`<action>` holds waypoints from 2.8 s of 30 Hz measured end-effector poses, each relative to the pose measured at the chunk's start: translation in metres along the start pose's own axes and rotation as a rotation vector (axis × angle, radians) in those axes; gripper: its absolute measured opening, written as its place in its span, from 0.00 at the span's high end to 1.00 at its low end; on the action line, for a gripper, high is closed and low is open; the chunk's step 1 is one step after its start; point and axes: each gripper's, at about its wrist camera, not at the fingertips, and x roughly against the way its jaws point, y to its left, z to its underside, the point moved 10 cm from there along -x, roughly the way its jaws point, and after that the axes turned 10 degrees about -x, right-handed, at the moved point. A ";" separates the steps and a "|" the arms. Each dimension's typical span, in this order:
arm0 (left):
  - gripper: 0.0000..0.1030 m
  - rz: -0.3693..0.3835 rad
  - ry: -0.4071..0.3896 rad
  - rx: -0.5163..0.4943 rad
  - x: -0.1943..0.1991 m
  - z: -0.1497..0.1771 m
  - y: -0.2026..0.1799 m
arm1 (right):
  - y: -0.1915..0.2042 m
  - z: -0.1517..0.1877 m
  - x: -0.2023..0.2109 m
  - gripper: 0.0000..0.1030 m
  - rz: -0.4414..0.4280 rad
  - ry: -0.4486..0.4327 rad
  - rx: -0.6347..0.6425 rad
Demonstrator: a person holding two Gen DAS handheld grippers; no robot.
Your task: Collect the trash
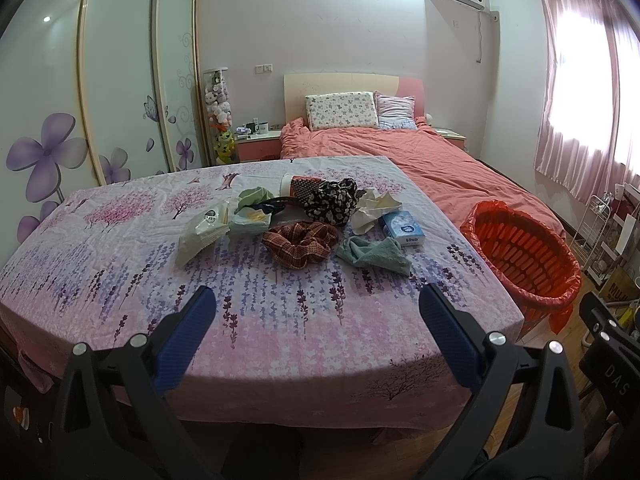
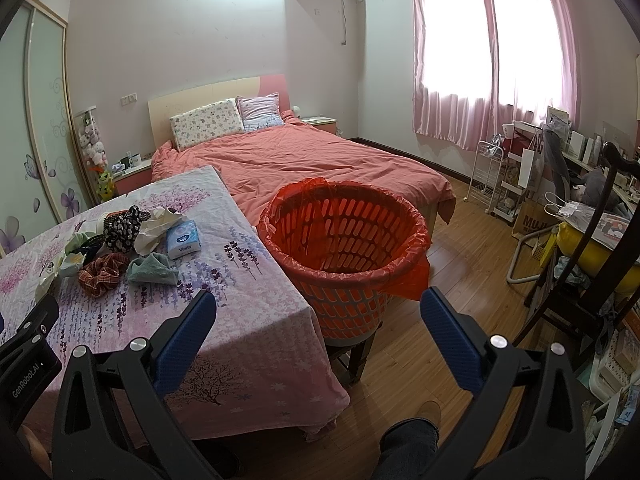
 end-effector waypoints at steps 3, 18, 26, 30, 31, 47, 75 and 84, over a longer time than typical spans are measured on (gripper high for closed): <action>0.04 0.000 0.000 0.000 0.000 0.000 0.000 | 0.000 0.000 0.000 0.02 0.000 0.000 0.000; 0.04 0.001 0.001 0.000 0.000 0.000 0.000 | 0.000 0.000 0.000 0.02 0.000 0.000 0.001; 0.04 -0.001 0.003 0.000 0.000 0.001 0.000 | 0.000 0.000 -0.002 0.02 0.001 0.001 0.001; 0.04 -0.004 0.009 0.006 -0.002 0.002 0.002 | 0.001 0.000 -0.003 0.02 -0.002 0.003 0.001; 0.04 -0.005 0.011 0.008 -0.005 0.008 -0.004 | 0.001 0.000 -0.003 0.02 -0.004 0.003 0.001; 0.04 -0.135 0.090 0.138 -0.067 0.018 0.116 | 0.097 0.014 -0.049 0.04 -0.238 0.099 0.123; 0.11 -0.098 0.241 0.179 -0.195 0.007 0.184 | 0.194 0.047 -0.131 0.91 -0.371 0.361 0.220; 0.15 -0.092 0.357 0.234 -0.237 0.023 0.198 | 0.199 0.036 -0.123 0.91 -0.381 0.296 0.255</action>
